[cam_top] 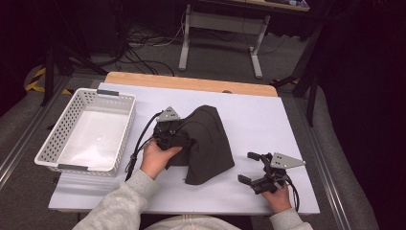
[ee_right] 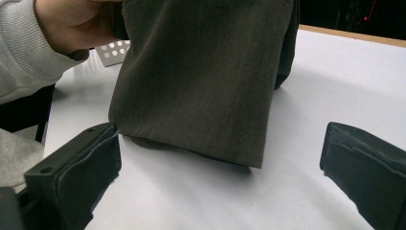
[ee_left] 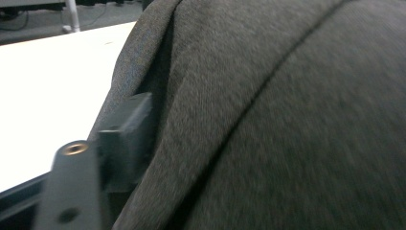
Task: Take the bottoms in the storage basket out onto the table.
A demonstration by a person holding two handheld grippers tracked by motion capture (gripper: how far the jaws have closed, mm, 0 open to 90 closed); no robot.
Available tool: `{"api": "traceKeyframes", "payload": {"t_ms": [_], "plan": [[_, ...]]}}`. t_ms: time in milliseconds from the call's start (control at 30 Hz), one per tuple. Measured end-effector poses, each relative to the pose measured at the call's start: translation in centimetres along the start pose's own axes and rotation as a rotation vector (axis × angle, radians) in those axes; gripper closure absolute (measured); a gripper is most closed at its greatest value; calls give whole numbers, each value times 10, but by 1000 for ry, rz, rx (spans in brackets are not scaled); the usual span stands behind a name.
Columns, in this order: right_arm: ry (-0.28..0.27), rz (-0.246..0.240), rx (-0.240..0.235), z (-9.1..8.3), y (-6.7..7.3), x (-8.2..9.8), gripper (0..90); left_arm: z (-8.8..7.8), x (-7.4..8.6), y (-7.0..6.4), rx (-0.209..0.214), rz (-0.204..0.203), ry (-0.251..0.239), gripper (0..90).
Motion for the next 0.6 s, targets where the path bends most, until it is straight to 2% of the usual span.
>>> {"api": "traceKeyframes", "payload": {"t_ms": [33,167,600], "plan": [[0,0,0,0,0,0,9,0,0,-1,1,1,4,223],[0,0,0,0,0,0,9,-1,1,-3,-10,13,23,160],[0,0,0,0,0,0,9,-10,1,-7,-20,43,26,85]]}}
Point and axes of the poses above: each handheld gripper's, and its own axes: z roughly forward along the jaws, x roughly out of its underside, y roughly to its left, the point moved 2 cm from there along z, roughly forward along the jaws, and after that the axes turned 10 degrees about y, right-handed, at the moved point
